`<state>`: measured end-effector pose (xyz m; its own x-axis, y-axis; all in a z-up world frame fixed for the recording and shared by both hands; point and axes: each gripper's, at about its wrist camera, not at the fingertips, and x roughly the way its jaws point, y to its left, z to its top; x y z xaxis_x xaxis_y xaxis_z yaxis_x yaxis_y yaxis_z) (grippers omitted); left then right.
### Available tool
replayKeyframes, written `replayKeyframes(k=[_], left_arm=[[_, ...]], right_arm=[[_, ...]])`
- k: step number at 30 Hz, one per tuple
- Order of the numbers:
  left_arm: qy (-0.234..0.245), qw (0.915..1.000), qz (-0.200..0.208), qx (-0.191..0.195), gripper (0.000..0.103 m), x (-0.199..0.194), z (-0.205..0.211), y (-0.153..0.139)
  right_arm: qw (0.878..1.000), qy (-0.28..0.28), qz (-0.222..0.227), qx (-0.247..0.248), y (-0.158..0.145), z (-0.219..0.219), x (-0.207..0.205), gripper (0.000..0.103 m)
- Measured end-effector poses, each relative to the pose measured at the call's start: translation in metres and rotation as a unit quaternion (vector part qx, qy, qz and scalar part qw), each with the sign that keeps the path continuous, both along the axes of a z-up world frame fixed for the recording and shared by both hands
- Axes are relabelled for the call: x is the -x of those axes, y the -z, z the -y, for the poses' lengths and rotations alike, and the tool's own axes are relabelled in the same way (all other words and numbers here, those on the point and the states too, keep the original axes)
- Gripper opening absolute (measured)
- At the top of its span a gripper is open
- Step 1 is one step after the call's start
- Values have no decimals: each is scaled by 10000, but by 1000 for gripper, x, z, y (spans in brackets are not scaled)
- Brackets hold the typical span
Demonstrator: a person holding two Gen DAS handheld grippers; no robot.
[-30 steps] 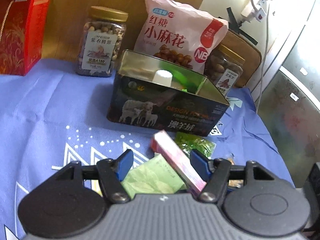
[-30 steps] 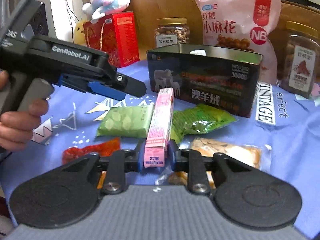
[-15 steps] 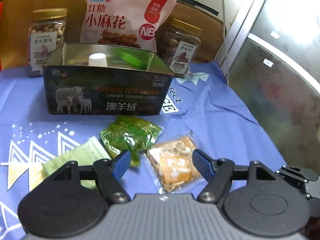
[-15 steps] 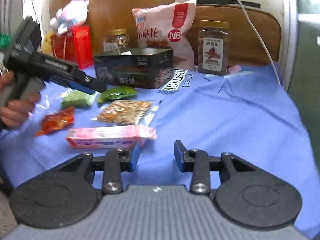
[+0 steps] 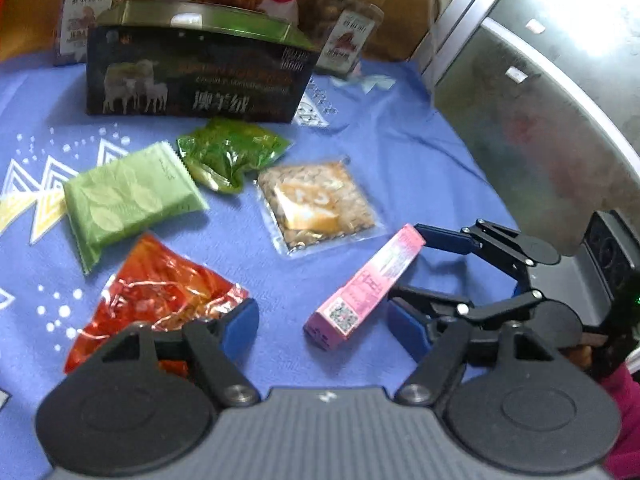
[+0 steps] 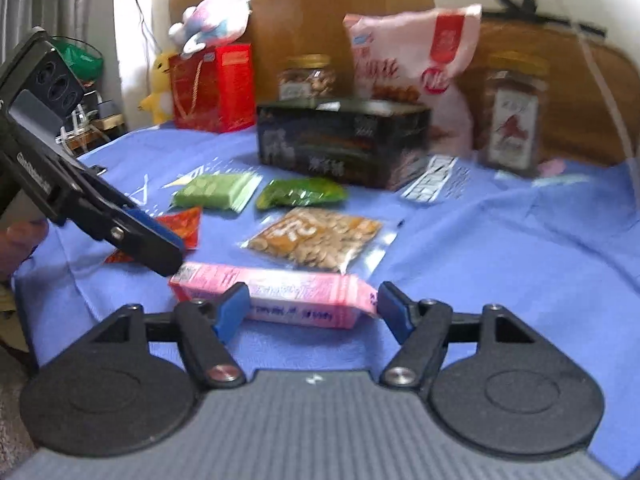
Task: Organize snacks
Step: 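Move the left tool down to the pink stick packet, then grasp the pink stick packet and drop it into the tin box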
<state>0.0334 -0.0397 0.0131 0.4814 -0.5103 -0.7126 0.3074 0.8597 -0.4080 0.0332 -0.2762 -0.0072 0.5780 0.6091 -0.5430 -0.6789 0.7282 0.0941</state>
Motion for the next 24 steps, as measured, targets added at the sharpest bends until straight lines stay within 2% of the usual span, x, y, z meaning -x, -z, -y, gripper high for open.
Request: replayKeyframes(k=[2,4,5,6,9,16,24], left_arm=[[-6,10000,31,-59,66,-1,4,0],[3,10000,23,-76,55,-3,8,1],[-2,9999,25,-100,55,-3,10,1],[-16,9999,49,-161,55,-3,12,1],[-27,9997,79,-228,55,-3,14,0],[-107,9999,81,-30,55,-4,7,-8],[-239,9968,758,-101,55,-21,-2,-52]], right_arm=[[10000,-26,42,45,3,-3,3,71],[10000,-17,32,14,2,-4,7,61],[9999,-64,-92,-81,2,-4,7,47],[9997,-84,-181,-151,3,-3,7,43],[9999,-8,-101,-94,3,-7,11,43],[9997,118,-119,-150,-3,-9,11,42],[9982,277,454,-287,-40,-25,-3,42]])
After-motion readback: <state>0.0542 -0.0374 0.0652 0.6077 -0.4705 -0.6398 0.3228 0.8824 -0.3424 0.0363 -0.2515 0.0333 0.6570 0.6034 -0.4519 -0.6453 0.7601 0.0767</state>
